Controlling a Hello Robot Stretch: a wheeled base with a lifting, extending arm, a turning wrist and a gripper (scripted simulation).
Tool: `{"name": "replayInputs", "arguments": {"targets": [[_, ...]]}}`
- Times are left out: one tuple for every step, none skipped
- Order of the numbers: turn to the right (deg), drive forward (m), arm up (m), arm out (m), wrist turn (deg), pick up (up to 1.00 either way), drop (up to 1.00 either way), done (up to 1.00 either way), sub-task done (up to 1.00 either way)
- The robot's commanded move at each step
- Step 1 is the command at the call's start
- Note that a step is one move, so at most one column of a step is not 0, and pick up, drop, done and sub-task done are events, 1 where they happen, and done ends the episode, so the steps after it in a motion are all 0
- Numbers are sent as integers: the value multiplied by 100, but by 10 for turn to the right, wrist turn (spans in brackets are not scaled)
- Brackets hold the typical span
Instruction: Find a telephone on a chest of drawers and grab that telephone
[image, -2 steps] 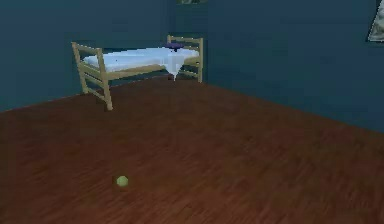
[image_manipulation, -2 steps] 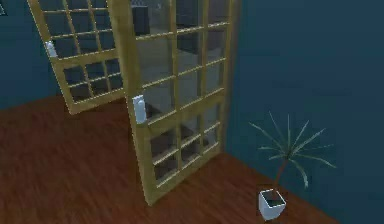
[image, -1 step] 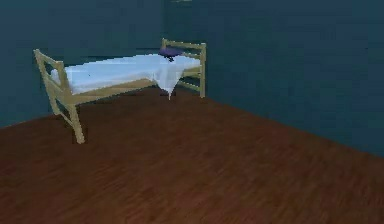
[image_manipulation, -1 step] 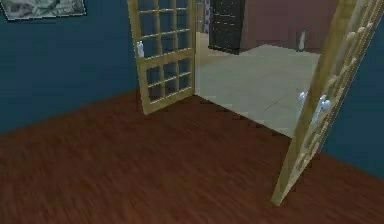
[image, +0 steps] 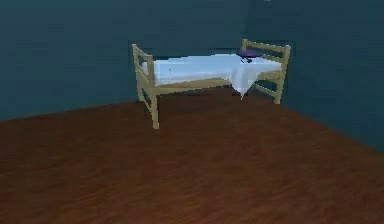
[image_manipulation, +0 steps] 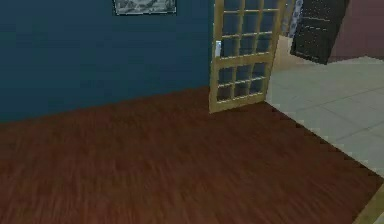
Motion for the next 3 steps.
{"name": "replayInputs", "arguments": {"targets": [[0, 100, 0, 0, 0, 0, 0, 0, 0], [-30, 0, 0, 0, 0, 0, 0, 0, 0], [0, 20, 0, 0, 0, 0, 0, 0, 0]]}}
